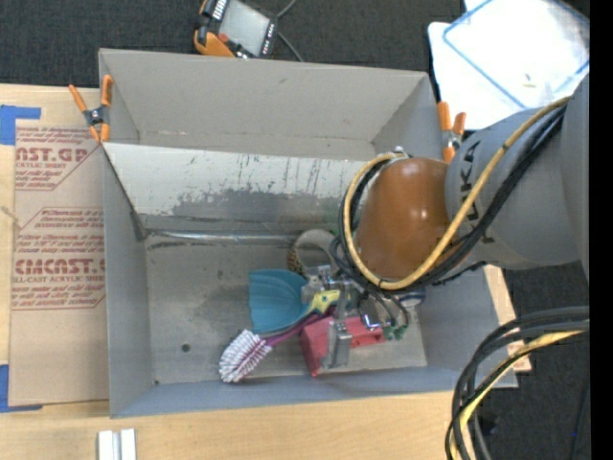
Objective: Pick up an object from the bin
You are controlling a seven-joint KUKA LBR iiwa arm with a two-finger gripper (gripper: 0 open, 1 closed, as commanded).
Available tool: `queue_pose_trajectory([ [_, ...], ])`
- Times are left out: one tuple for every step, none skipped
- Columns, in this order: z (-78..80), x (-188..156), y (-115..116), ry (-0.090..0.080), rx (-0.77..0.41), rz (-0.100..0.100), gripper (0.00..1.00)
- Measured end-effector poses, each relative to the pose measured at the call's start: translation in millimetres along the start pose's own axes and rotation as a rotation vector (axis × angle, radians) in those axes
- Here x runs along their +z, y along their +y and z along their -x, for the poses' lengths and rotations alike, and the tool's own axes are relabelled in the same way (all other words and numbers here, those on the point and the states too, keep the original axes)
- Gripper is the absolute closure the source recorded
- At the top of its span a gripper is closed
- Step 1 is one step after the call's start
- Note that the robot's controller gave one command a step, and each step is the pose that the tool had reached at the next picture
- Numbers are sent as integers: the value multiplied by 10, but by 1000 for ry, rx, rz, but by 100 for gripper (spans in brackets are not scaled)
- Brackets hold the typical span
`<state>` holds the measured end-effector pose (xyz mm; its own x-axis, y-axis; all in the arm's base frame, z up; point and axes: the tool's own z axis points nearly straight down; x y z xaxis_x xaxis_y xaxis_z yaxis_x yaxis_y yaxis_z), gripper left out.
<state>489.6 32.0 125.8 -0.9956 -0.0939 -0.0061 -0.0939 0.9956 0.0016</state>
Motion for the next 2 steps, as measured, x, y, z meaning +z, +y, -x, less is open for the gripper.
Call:
queue_pose_trajectory([
  [266,-229,335,-10,89,1,100],
  [267,-228,336,-10,89,1,100],
])
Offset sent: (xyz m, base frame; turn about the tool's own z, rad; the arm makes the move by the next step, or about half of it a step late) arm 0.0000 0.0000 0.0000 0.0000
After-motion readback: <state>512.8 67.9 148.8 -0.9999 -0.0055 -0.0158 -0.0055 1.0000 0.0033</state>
